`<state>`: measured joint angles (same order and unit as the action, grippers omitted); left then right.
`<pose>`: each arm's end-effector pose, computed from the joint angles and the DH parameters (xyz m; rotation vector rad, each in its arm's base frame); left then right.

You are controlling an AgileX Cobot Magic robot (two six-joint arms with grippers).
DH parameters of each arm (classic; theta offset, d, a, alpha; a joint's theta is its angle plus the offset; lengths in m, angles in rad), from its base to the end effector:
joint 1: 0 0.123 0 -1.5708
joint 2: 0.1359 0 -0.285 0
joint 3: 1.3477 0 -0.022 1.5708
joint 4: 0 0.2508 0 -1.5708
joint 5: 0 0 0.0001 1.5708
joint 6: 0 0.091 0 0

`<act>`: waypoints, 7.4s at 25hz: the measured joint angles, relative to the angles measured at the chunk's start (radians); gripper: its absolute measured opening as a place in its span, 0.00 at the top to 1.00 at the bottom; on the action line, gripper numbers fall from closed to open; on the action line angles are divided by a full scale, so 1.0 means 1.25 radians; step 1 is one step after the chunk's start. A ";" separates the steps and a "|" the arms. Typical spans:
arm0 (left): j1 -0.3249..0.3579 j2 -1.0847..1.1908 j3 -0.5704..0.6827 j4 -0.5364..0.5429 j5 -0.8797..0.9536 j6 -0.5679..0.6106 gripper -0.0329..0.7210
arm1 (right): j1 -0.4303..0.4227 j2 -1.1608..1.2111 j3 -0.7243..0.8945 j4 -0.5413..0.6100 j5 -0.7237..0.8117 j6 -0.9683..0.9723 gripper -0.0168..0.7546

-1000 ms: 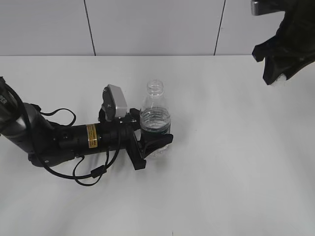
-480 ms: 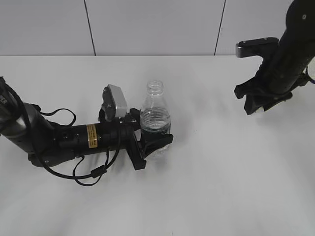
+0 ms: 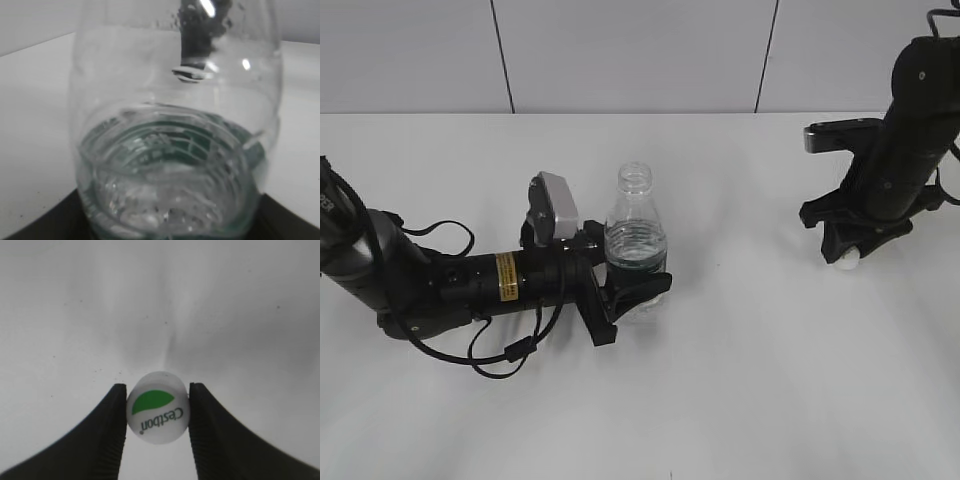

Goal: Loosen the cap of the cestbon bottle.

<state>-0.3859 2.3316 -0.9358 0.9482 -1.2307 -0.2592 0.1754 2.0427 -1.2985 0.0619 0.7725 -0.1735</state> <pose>0.3120 -0.2020 0.0479 1.0726 1.5108 -0.9483 0.3809 0.0715 0.1312 -0.4596 2.9642 0.0697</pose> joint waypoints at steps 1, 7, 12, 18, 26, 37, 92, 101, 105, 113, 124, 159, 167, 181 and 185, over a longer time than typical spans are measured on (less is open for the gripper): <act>0.000 0.000 0.000 0.000 0.000 0.000 0.41 | 0.000 0.003 0.000 0.000 0.000 -0.001 0.60; 0.000 0.000 0.000 0.000 0.000 0.000 0.41 | 0.000 0.007 0.000 0.002 -0.025 -0.025 0.56; 0.000 0.000 0.000 0.000 0.000 0.000 0.41 | 0.000 0.007 0.000 0.002 -0.034 -0.027 0.50; 0.000 0.000 0.000 0.000 0.000 0.000 0.41 | 0.000 0.007 0.000 0.002 -0.035 -0.027 0.35; 0.000 0.000 0.000 -0.002 0.000 0.000 0.41 | 0.000 -0.031 0.000 -0.036 -0.001 -0.027 0.19; 0.000 0.000 0.000 -0.001 0.000 0.000 0.41 | 0.000 -0.092 0.000 -0.054 0.030 -0.026 0.21; 0.000 -0.293 0.003 -0.014 0.016 -0.235 0.23 | 0.000 -0.096 0.000 -0.055 0.088 -0.028 0.21; 0.000 -0.482 0.003 -0.077 0.345 -0.267 0.23 | 0.000 -0.096 0.000 -0.055 0.089 -0.028 0.21; 0.001 -0.567 0.003 -0.182 0.563 -0.267 0.23 | 0.000 -0.096 0.000 -0.055 0.092 -0.028 0.21; 0.079 -0.665 -0.014 -0.352 0.937 -0.267 0.25 | 0.000 -0.096 0.000 -0.050 0.121 -0.028 0.21; 0.186 -0.682 -0.180 -0.408 1.414 -0.223 0.33 | 0.000 -0.096 0.000 -0.040 0.133 -0.028 0.21; 0.334 -0.956 -0.204 -0.703 1.656 0.164 0.36 | 0.000 -0.106 0.000 -0.021 0.131 -0.028 0.21; 0.334 -1.130 -0.103 -0.704 1.643 0.185 0.36 | 0.000 -0.199 0.001 -0.023 0.123 -0.028 0.21; 0.333 -1.516 0.204 -0.701 1.626 0.207 0.37 | 0.000 -0.373 0.001 -0.026 0.125 -0.028 0.21; 0.333 -1.625 0.236 -0.702 1.635 0.207 0.37 | 0.000 -0.413 0.001 -0.027 0.133 -0.028 0.21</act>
<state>0.0306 0.3007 -0.6402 0.0706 0.8132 0.0000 0.1754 1.5269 -1.2977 0.0277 0.9391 -0.2089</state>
